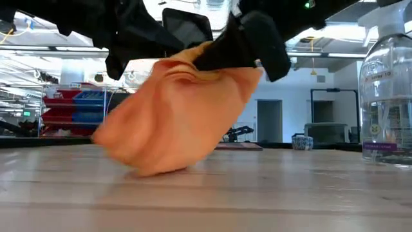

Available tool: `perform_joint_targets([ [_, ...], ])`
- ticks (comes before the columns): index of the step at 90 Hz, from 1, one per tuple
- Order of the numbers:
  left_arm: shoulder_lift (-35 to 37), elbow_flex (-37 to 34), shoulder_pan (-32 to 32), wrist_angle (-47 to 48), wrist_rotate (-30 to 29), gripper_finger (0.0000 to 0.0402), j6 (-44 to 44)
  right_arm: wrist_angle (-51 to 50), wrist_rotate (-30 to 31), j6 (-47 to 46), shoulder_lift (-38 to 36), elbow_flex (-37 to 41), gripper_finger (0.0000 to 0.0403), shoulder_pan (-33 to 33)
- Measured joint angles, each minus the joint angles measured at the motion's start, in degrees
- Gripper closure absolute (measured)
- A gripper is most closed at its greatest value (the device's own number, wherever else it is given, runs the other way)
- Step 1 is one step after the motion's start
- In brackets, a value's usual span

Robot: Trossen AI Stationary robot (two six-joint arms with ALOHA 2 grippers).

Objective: Apply microfiber cloth
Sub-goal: Wipe the front of the pink cellphone using microfiber cloth

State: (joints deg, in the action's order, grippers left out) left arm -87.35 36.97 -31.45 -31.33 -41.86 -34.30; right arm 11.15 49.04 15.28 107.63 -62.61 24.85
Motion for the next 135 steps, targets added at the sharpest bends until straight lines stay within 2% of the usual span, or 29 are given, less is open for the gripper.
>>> perform_joint_targets([
  [24, 0.2, 0.0, -0.2, -0.2, 0.4, 0.0395, -0.1, 0.6, 0.8, 1.7, -1.9, 0.3, 0.0403, 1.0],
  [79, 0.2, 0.1, -0.3, 0.3, 2.8, 0.0395, -0.3, 22.8, 2.2, 20.0, -2.0, 0.1, 0.0403, 1.2],
  [94, 0.2, 0.1, -0.4, 0.3, 3.2, 0.0395, -0.1, 25.6, -4.7, 19.1, -1.7, 0.1, 0.0403, 0.5],
  [112, 0.0, 0.0, -0.4, 0.3, 2.7, 0.0395, 0.2, 23.3, -14.8, 13.8, -1.6, 0.0, 0.0403, -2.4],
  [135, -0.1, -0.2, -0.2, 1.6, 1.7, 0.0395, 0.0, 12.5, -16.3, 9.0, -1.7, -0.2, 0.0403, -3.1],
])
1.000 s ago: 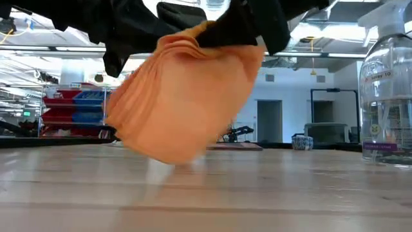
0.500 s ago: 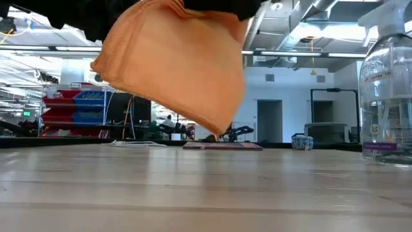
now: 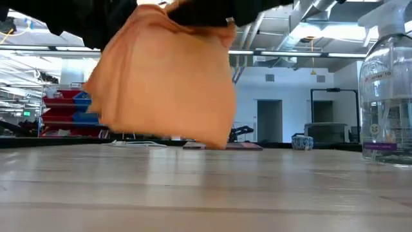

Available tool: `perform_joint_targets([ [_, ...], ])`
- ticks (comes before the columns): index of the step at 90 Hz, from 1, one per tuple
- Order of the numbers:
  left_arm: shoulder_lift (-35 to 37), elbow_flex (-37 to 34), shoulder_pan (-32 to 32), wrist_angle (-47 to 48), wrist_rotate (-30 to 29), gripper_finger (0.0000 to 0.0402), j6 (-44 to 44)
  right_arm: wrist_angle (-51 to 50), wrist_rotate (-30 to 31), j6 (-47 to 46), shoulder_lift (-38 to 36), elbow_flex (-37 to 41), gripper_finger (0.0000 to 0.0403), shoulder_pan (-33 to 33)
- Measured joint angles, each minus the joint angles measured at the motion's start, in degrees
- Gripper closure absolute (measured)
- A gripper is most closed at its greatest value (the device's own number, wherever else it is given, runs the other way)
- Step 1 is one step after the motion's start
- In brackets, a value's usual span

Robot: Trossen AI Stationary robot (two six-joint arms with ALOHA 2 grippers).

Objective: Apply microfiber cloth
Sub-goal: Wipe the front of the pink cellphone using microfiber cloth

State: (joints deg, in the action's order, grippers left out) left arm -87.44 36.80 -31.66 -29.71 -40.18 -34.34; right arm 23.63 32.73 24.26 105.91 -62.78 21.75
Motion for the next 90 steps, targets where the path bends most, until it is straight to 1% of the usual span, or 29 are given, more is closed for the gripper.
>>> perform_joint_targets([
  [7, 0.0, 0.0, 0.0, 0.1, 0.0, 0.0395, 0.0, -3.0, 1.2, -1.0, -0.2, 0.0, 0.0403, 0.7],
  [21, 0.0, 0.0, 0.1, -0.7, -0.9, 0.0395, -0.2, -9.4, 10.0, -1.4, -2.0, 0.2, 0.0403, 2.6],
  [29, 0.1, 0.1, 0.1, -1.2, -1.4, 0.0395, -0.3, -11.5, 13.6, -1.3, -4.0, 0.3, 0.0403, 3.3],
  [46, 0.3, 0.2, 0.0, -1.7, -0.3, 0.0395, -0.2, -9.6, 16.0, 0.6, -8.3, 0.3, 0.0403, 3.6],
  [52, 0.3, 0.2, 0.0, -1.8, -0.3, 0.0395, -0.2, -7.1, 15.8, 1.7, -8.3, 0.3, 0.0403, 3.4],
  [57, 0.3, 0.2, 0.0, -1.7, -0.1, 0.0395, 0.0, -3.9, 14.1, 3.0, -7.7, 0.4, 0.0403, 3.1],
  [68, 0.3, 0.2, -0.1, -1.3, 1.1, 0.0395, 0.2, 2.9, 5.9, 3.5, -5.1, 0.3, 0.0403, 1.9],
  [73, 0.2, 0.2, -0.1, -1.1, 1.1, 0.0395, 0.2, 5.7, 3.3, 3.7, -3.3, 0.3, 0.0403, 1.3],
  [90, 0.1, 0.0, 0.0, -0.4, 0.2, 0.0395, 0.2, 7.2, 0.1, 2.5, 1.0, 0.2, 0.0403, 0.2],
])
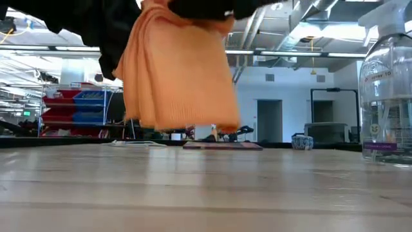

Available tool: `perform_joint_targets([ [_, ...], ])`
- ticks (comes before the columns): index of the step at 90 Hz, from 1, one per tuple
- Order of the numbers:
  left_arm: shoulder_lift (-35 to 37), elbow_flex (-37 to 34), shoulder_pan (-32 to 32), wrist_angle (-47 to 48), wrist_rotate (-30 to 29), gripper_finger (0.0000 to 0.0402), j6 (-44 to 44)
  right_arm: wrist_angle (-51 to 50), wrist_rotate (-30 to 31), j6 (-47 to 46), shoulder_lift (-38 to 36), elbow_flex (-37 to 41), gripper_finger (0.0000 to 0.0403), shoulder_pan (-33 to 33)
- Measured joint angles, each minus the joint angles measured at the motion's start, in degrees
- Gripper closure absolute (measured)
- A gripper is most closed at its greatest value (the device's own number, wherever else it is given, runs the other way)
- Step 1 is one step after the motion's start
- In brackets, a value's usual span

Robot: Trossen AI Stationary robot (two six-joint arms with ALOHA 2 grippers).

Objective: Apply microfiber cloth
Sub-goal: Wipe the front of the pink cellphone using microfiber cloth

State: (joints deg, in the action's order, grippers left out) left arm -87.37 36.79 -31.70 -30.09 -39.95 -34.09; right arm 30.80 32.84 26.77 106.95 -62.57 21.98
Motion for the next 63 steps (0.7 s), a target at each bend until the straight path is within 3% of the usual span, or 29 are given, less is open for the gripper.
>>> perform_joint_targets([
  [18, 0.0, 0.0, 0.0, -0.3, -0.3, 0.0395, 0.0, -1.6, -0.1, 1.1, -1.0, 0.0, 0.0403, 0.2],
  [41, 0.2, 0.2, 0.0, -1.3, -0.3, 0.0395, 0.0, 5.4, 3.6, 6.4, -3.2, 0.1, 0.0403, 0.7],
  [63, 0.1, 0.0, 0.0, -0.4, -0.6, 0.0395, 0.4, -7.1, 2.2, -2.2, -2.7, 0.0, 0.0403, 0.8],
])
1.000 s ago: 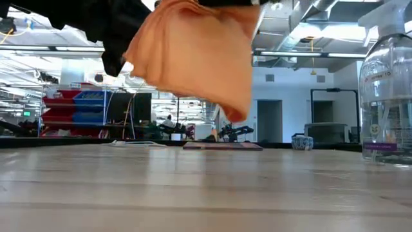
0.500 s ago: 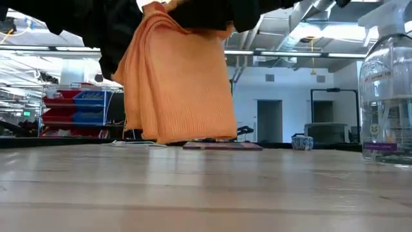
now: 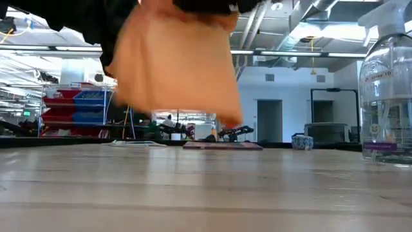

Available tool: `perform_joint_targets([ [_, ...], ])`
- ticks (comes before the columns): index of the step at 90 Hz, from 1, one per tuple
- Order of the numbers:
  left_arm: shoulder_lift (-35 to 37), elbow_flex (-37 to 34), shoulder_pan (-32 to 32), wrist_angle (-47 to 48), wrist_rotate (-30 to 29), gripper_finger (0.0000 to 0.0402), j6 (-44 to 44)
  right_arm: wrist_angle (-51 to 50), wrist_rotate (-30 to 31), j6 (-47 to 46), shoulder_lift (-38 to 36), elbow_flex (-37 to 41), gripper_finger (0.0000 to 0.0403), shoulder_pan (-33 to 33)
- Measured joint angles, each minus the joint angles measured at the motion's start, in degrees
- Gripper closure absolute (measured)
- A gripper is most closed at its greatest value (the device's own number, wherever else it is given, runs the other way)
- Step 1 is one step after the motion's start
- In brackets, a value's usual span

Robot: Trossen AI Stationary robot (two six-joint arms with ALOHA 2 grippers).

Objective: Apply microfiber cloth
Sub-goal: Wipe the front of the pink cellphone using microfiber cloth

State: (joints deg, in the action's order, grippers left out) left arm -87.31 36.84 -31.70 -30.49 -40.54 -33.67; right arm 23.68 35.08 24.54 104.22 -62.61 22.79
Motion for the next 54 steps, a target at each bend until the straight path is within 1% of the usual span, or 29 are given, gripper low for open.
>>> perform_joint_targets([
  [11, -0.1, 0.0, 0.0, 0.0, 0.0, 0.0395, 0.3, -6.8, -0.9, -4.4, -0.1, -0.1, 0.0403, 0.4],
  [19, -0.1, 0.0, 0.0, -0.1, -0.2, 0.0395, 0.4, -8.6, 2.7, -3.3, -0.1, 0.0, 0.0403, 1.5],
  [32, 0.1, 0.1, 0.0, -1.1, -0.6, 0.0395, 0.2, -6.0, 11.6, 3.2, -1.5, 0.2, 0.0403, 3.6],
  [38, 0.2, 0.2, 0.0, -1.2, -0.4, 0.0395, 0.2, -3.7, 14.8, 6.2, -2.8, 0.2, 0.0403, 4.4],
  [45, 0.2, 0.2, -0.1, -1.0, 0.3, 0.0395, 0.2, -1.2, 16.9, 9.2, -4.2, 0.2, 0.0403, 4.8],
  [54, 0.2, 0.2, -0.1, -0.9, 0.5, 0.0395, 0.3, 1.0, 17.1, 10.4, -5.2, 0.2, 0.0403, 4.6],
])
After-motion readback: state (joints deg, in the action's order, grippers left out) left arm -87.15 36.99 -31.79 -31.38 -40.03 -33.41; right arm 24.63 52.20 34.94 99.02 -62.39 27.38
